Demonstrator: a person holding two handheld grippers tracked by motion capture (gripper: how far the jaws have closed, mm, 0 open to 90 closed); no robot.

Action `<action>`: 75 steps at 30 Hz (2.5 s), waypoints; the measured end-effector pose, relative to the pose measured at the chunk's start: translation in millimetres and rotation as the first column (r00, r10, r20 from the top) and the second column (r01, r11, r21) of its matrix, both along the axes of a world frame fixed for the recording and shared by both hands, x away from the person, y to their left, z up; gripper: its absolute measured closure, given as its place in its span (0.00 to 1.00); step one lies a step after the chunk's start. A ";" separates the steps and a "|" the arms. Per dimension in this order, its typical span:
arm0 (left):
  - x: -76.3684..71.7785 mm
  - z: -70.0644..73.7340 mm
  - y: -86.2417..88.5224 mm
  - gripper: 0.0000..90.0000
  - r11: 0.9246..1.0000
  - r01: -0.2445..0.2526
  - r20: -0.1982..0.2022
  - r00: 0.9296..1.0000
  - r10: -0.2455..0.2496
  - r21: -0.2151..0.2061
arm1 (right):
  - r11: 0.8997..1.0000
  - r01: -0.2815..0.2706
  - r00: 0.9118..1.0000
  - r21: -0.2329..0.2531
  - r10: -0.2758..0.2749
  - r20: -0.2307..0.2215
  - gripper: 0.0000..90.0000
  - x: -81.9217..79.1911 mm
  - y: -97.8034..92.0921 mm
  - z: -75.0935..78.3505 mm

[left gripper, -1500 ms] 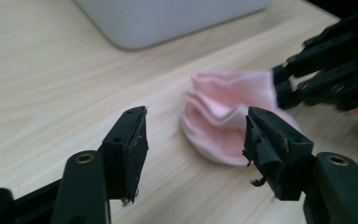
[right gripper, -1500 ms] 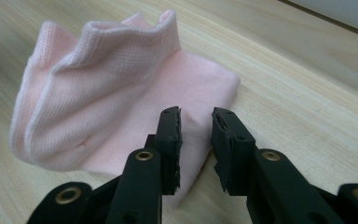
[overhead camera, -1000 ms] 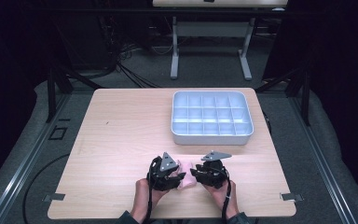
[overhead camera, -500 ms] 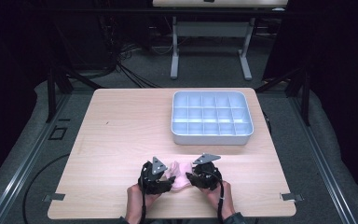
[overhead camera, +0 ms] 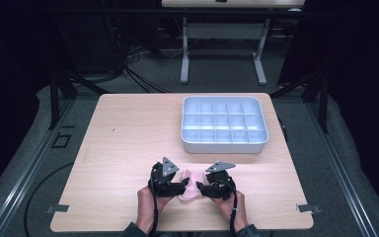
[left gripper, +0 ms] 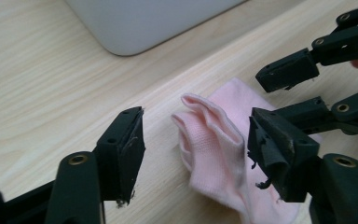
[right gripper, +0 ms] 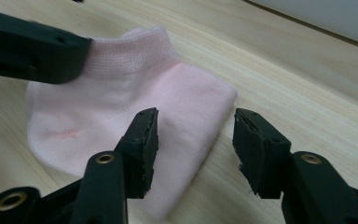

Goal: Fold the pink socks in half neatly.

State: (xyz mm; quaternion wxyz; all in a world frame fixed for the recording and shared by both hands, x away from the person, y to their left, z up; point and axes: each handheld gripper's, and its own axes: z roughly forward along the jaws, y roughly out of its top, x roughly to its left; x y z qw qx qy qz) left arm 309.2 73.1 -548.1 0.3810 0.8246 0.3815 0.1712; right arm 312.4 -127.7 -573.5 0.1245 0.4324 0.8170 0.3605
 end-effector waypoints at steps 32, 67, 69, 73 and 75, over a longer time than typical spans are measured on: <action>-12.3 2.3 -1.0 0.74 0.982 0.186 0.008 0.982 -0.186 -0.010 | 0.999 0.024 0.999 -0.031 -0.025 -0.026 0.45 1.0 -0.7 -2.6; -5.3 -26.6 1.5 0.85 0.989 0.142 -0.028 0.989 -0.143 -0.029 | 0.977 0.098 0.980 0.192 -0.062 -0.189 0.93 2.1 -11.4 -6.8; -6.9 -23.8 -0.7 0.80 0.990 0.138 -0.018 0.990 -0.138 -0.020 | 0.977 0.096 0.980 0.189 -0.060 -0.189 0.93 1.5 -12.0 -5.9; -7.7 -17.5 -5.1 0.76 0.991 0.137 0.006 0.991 -0.137 -0.002 | 0.984 0.104 0.984 0.143 -0.080 -0.161 0.93 -1.6 -15.9 0.1; -6.7 -15.5 -5.1 0.81 0.989 0.146 0.013 0.989 -0.145 -0.005 | 0.987 0.107 0.985 0.121 -0.088 -0.149 0.93 -3.6 -19.3 3.2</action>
